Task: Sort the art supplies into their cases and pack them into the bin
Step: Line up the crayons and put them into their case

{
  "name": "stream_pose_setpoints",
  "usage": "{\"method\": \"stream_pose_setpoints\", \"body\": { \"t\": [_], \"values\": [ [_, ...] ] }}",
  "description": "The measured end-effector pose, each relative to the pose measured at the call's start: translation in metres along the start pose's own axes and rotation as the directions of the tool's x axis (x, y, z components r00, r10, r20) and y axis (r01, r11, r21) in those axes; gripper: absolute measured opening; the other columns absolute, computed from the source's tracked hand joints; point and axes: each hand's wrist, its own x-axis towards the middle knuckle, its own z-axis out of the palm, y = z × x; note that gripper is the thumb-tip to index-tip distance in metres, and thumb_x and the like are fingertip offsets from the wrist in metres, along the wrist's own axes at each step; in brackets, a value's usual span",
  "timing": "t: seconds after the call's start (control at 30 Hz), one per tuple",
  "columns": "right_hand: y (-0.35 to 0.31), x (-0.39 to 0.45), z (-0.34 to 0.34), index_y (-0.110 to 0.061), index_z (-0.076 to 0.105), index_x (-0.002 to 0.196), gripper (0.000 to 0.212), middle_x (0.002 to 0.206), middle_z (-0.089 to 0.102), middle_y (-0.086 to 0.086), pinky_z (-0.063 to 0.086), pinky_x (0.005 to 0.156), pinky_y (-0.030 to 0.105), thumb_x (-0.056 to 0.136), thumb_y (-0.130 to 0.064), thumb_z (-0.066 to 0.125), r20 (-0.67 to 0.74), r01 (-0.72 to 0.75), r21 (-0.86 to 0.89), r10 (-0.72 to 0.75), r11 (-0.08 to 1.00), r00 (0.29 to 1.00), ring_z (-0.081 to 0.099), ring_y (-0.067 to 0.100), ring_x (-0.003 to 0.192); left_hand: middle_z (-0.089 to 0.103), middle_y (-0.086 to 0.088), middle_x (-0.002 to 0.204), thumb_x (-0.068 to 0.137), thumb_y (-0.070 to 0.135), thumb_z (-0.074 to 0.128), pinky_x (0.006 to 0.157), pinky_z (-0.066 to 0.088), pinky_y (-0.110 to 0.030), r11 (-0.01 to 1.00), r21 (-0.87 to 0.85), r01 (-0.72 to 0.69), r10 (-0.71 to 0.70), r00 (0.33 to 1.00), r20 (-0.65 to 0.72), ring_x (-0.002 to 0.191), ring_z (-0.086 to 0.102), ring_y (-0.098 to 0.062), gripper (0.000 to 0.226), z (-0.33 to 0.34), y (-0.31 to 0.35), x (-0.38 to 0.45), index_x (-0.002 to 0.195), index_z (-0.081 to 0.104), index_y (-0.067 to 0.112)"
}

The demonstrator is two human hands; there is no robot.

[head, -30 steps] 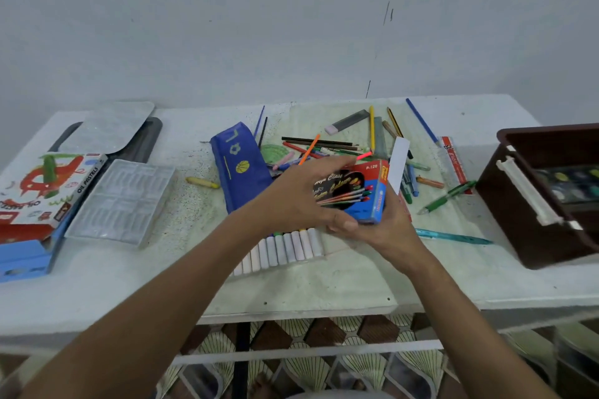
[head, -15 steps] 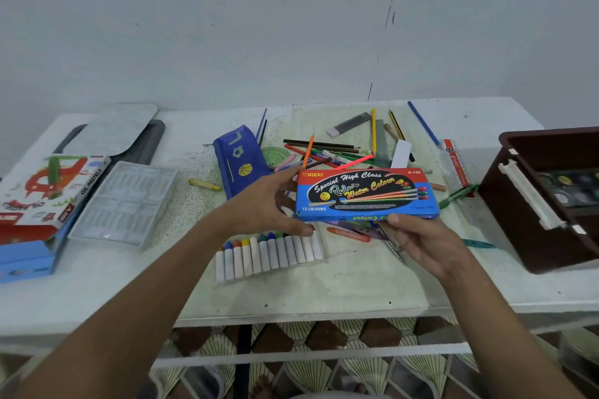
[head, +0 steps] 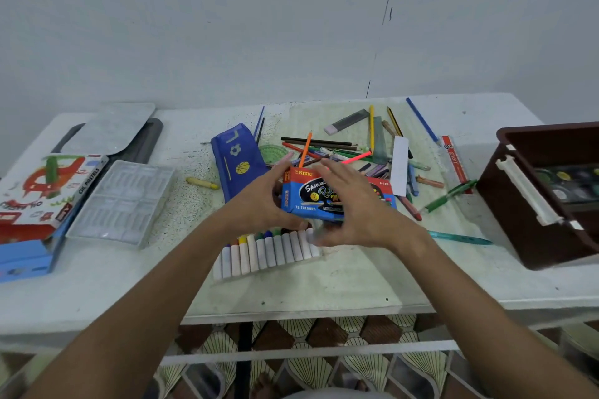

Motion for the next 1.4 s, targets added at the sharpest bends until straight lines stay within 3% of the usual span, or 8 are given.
{"method": "stream_pose_setpoints", "body": {
  "t": [0.2, 0.37, 0.53, 0.63, 0.8, 1.0, 1.17, 1.4],
  "values": [
    [-0.008, 0.028, 0.0, -0.028, 0.015, 0.15, 0.103, 0.144, 0.036, 0.0, 0.021, 0.115, 0.04, 0.07, -0.051, 0.075, 0.015, 0.071, 0.046, -0.072, 0.996, 0.997, 0.03, 0.018, 0.133, 0.051, 0.028, 0.105, 0.068, 0.021, 0.085, 0.065, 0.042, 0.002, 0.972, 0.233, -0.013, 0.028, 0.998, -0.06, 0.086, 0.056, 0.018, 0.108, -0.005, 0.019, -0.015, 0.15, 0.014, 0.028],
    [-0.001, 0.032, 0.009, -0.039, 0.007, 0.148, 0.111, 0.131, 0.033, -0.003, 0.042, 0.103, 0.04, 0.064, -0.05, 0.079, 0.083, 0.027, 0.087, -0.034, 0.996, 0.996, 0.038, 0.019, 0.12, 0.063, 0.014, 0.112, 0.078, 0.002, 0.073, 0.073, 0.053, -0.012, 0.996, 0.047, -0.075, 0.08, 0.99, -0.115, 0.093, 0.066, -0.003, 0.093, -0.003, 0.018, -0.022, 0.148, 0.02, 0.03],
    [0.004, 0.032, 0.008, -0.034, 0.039, 0.138, 0.087, 0.126, 0.035, -0.005, 0.042, 0.101, 0.042, 0.063, -0.046, 0.081, 0.063, 0.043, 0.139, -0.053, 0.989, 0.997, 0.039, 0.017, 0.118, 0.068, 0.0, 0.112, 0.081, -0.016, 0.056, 0.077, 0.055, -0.021, 0.988, -0.127, -0.092, 0.068, 0.98, -0.188, 0.097, 0.068, -0.013, 0.071, 0.0, 0.005, -0.021, 0.138, 0.04, 0.023],
    [0.011, 0.026, 0.001, -0.037, 0.044, 0.134, 0.081, 0.132, 0.036, -0.009, 0.042, 0.103, 0.039, 0.063, -0.048, 0.081, 0.018, 0.054, 0.181, -0.059, 0.982, 0.998, 0.039, 0.013, 0.124, 0.061, 0.006, 0.117, 0.08, 0.009, 0.069, 0.085, 0.055, -0.027, 0.965, 0.263, -0.019, 0.077, 0.975, -0.21, 0.101, 0.06, -0.008, 0.066, -0.008, -0.007, -0.029, 0.136, 0.041, 0.029],
    [0.015, 0.006, -0.02, -0.03, 0.046, 0.138, 0.083, 0.133, 0.037, -0.022, 0.015, 0.098, -0.003, 0.065, -0.041, 0.084, -0.046, 0.087, 0.164, -0.081, 0.983, 0.996, 0.025, -0.016, 0.122, 0.025, 0.009, 0.15, 0.067, 0.07, 0.066, 0.113, 0.022, -0.037, 0.605, 0.797, -0.006, -0.089, 0.993, 0.075, 0.138, 0.022, -0.016, 0.102, 0.015, -0.032, -0.047, 0.148, 0.015, 0.036],
    [0.017, 0.0, -0.027, -0.029, 0.04, 0.142, 0.092, 0.142, 0.045, -0.012, 0.03, 0.109, 0.024, 0.063, -0.045, 0.084, 0.035, 0.01, 0.121, -0.014, 0.993, 0.999, 0.036, -0.002, 0.126, 0.036, 0.005, 0.145, 0.069, 0.055, 0.074, 0.109, 0.032, -0.033, 0.66, 0.749, 0.048, -0.062, 0.998, -0.01, 0.131, 0.032, -0.015, 0.103, 0.01, -0.032, -0.033, 0.15, 0.017, 0.029],
    [0.019, 0.002, -0.021, -0.027, 0.044, 0.139, 0.088, 0.134, 0.049, -0.014, 0.027, 0.096, 0.011, 0.063, -0.042, 0.085, 0.075, -0.001, 0.119, -0.008, 0.993, 0.997, 0.038, -0.005, 0.115, 0.043, 0.007, 0.123, 0.069, 0.044, 0.076, 0.086, 0.039, -0.022, 0.709, 0.704, 0.021, 0.042, 0.997, -0.072, 0.108, 0.042, -0.009, 0.088, -0.011, -0.021, -0.036, 0.144, 0.035, 0.023],
    [0.013, 0.007, -0.014, -0.033, 0.046, 0.136, 0.088, 0.122, 0.048, -0.024, 0.039, 0.097, 0.019, 0.059, -0.041, 0.087, 0.079, 0.008, 0.198, -0.024, 0.98, 0.997, 0.046, 0.003, 0.115, 0.043, 0.004, 0.123, 0.069, 0.046, 0.076, 0.091, 0.045, -0.03, 0.659, 0.752, 0.007, 0.094, 0.991, -0.091, 0.11, 0.044, -0.013, 0.084, -0.026, -0.007, -0.029, 0.141, 0.04, 0.023]
  ]
}}
